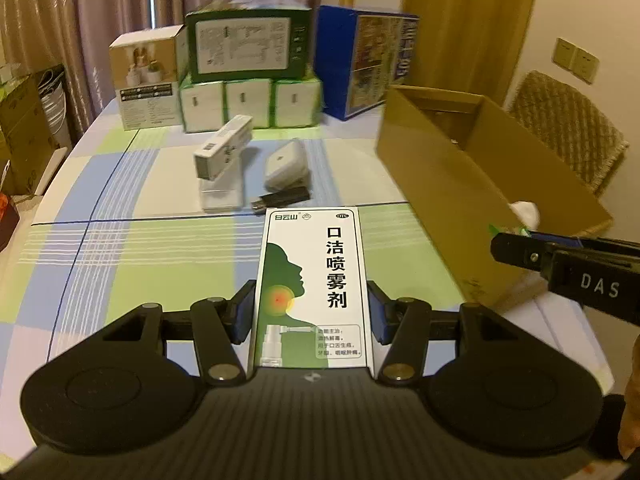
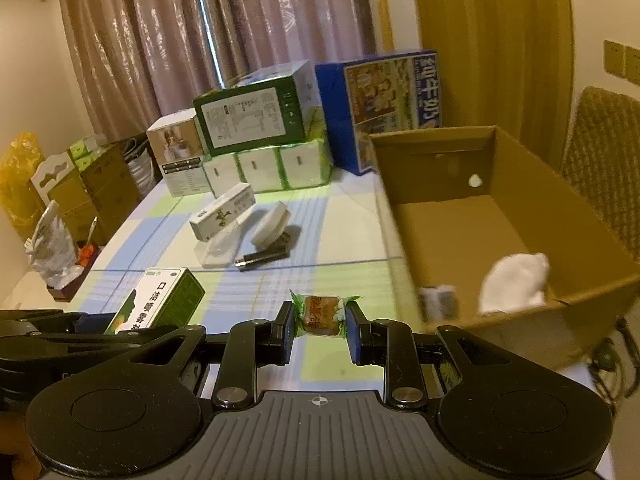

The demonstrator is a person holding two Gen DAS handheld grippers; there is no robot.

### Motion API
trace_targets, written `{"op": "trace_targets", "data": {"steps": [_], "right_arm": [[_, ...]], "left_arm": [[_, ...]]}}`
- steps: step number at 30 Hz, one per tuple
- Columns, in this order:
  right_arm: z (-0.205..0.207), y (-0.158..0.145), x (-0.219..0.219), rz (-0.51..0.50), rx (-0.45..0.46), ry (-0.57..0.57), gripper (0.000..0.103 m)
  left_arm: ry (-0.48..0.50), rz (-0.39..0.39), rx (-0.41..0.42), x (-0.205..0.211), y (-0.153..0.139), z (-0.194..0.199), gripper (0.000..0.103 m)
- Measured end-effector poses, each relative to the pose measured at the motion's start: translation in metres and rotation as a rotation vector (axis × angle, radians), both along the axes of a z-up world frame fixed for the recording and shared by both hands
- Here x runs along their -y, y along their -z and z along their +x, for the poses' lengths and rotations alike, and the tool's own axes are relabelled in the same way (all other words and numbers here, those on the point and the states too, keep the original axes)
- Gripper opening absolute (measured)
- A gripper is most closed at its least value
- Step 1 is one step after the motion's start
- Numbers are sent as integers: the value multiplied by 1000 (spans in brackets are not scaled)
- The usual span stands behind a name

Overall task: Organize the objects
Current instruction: 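Carry the spray box and candy over the cardboard box with both tools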

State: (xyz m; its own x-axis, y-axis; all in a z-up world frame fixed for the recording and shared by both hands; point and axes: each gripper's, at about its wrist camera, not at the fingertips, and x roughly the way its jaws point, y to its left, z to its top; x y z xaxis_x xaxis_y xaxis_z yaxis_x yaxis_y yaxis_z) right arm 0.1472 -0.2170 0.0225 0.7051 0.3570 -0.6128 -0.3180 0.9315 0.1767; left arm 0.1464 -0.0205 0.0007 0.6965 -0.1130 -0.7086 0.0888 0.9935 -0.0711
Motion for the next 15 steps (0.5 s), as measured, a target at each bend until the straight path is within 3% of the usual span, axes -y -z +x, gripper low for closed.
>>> {"op": "trace_targets", "data": {"steps": [15], "right_arm": [[-49, -28, 57, -22, 24, 57, 24]], "left_arm": [[49, -15, -13, 55, -20, -58, 50]]}}
